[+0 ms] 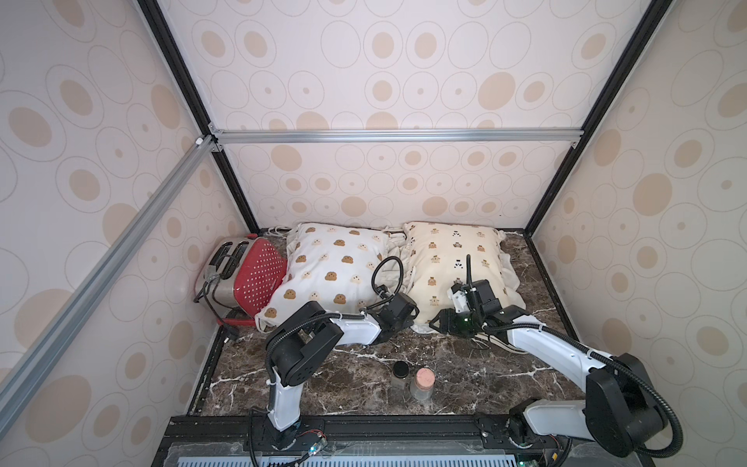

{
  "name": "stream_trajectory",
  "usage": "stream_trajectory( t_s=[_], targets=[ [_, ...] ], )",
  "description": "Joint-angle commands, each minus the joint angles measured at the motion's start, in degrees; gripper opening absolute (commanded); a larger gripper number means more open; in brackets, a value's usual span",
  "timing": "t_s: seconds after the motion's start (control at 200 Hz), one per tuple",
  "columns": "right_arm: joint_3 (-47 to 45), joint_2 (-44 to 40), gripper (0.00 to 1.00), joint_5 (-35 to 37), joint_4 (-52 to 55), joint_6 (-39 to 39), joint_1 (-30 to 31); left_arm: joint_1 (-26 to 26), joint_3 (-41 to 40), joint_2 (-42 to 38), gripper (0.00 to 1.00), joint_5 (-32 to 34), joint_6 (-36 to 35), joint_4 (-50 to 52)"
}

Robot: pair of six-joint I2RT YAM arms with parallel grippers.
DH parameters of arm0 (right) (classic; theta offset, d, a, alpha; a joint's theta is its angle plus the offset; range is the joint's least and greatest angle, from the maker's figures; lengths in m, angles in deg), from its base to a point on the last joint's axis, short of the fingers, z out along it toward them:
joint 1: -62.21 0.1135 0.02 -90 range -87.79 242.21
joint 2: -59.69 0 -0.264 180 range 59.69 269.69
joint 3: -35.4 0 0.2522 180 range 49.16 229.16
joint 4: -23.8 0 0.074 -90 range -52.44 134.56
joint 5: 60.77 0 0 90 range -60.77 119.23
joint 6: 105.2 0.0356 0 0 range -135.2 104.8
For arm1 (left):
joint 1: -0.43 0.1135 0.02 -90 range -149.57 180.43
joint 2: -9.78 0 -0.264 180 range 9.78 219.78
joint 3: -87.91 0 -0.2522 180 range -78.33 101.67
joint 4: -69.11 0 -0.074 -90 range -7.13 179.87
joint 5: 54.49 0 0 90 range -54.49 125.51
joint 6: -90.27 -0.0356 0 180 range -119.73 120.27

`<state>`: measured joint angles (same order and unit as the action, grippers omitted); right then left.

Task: Zip up pillowcases
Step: Pick up the pillowcase from the center of the board.

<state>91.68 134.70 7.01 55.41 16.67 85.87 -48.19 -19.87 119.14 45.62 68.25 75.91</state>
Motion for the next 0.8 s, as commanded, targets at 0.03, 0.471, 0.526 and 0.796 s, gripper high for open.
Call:
stream_trajectory(
  t_s=[0.03,0.471,0.526,0.796],
  targets=[
    [0.3,0.1,0.55,1.1,1.2,-1.1,-0.2,0.4,2.0,0.3,0.00,0.9,-1.0,-0.7],
    [2.0,0.6,0.55,1.6,1.8,-0.9,-0.2,-0.7,0.7,-5.2,0.00,-0.2,-3.4,-1.2],
    [2.6,0.9,0.55,1.6,2.2,-1.0,-0.1,-1.2,0.7,-6.1,0.00,-0.2,-3.9,-1.2],
    [4.3,0.9,0.54,0.2,2.9,0.1,0.1,-1.7,0.3,-10.9,0.00,-0.2,-5.2,2.1]
  ],
)
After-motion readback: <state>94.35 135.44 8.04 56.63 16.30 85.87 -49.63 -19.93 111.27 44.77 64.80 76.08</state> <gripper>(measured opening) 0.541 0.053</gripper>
